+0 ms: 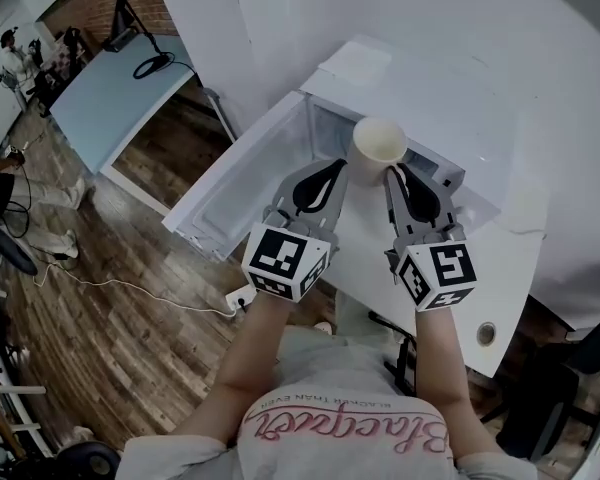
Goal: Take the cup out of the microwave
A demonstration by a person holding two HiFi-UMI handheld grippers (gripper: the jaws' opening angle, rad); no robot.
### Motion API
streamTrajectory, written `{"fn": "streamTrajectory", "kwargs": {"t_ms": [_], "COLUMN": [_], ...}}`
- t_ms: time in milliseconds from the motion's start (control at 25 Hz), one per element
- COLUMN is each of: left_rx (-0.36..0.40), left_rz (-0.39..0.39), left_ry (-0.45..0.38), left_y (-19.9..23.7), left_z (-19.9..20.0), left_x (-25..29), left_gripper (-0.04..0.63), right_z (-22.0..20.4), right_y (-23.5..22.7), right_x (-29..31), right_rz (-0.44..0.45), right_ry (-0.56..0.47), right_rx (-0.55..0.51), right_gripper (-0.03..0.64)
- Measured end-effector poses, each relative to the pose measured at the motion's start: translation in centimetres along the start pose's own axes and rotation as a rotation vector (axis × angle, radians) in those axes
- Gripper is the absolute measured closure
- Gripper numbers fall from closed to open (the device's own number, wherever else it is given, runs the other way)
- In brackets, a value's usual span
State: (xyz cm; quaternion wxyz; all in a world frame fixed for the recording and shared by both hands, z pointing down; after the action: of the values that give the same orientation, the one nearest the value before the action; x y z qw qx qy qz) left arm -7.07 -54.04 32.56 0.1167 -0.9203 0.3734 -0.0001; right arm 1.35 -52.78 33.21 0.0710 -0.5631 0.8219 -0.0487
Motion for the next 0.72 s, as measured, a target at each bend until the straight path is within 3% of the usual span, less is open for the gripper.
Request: {"fn": "streamTrajectory", "kwargs": {"t_ms": [720], "left_rx": [0.008], "left_rz": [-0.019], "left_ry": [-0.061], "left_y": [0.1], "left_z": [3.2], "left_x": [0.5], "left_gripper": [0.592], "right_z": [3.6], "right_y": [0.5], "right_x": [-1.6], "right_rz": [-0.024], "right_ry": [-0.030], "right_rx": [-0.056], "right_gripper": [0.565]}}
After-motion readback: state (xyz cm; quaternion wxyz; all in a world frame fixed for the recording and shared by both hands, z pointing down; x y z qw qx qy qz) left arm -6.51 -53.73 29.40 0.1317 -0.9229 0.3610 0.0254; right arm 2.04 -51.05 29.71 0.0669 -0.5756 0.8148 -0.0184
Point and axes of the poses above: the fingertips, and each gripper's own axes: x forward along the fingers, y to its left, z out of its top, the point moved 1 cm from there along -x, backward along the fingers, and after that the axes turned 9 degrees about x, right-handed, at the moved point
